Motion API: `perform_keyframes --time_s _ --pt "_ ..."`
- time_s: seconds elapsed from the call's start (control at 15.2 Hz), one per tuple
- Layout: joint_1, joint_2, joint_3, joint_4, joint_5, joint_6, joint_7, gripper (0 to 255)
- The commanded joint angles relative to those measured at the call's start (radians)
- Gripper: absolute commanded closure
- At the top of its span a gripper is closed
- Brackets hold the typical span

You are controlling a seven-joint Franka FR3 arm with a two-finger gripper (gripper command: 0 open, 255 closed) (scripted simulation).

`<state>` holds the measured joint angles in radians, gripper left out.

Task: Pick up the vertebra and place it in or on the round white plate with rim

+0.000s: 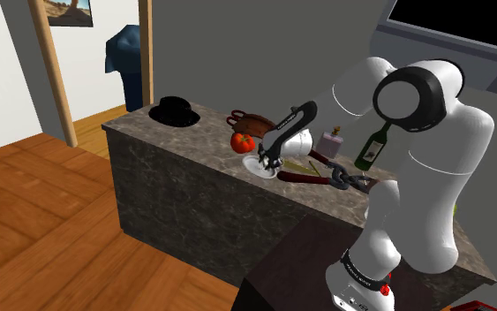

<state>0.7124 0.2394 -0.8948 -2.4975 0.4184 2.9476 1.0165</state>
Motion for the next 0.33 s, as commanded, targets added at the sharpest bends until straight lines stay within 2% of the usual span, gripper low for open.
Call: perform_keyframes --time_s 0.0,0.26 --pt "0.063 -0.022 -0.074 -0.004 -0.058 -0.020 0.043 255" --pt "0.222 -0.080 -0.258 -0.008 -0.208 -0.064 0.152 255"
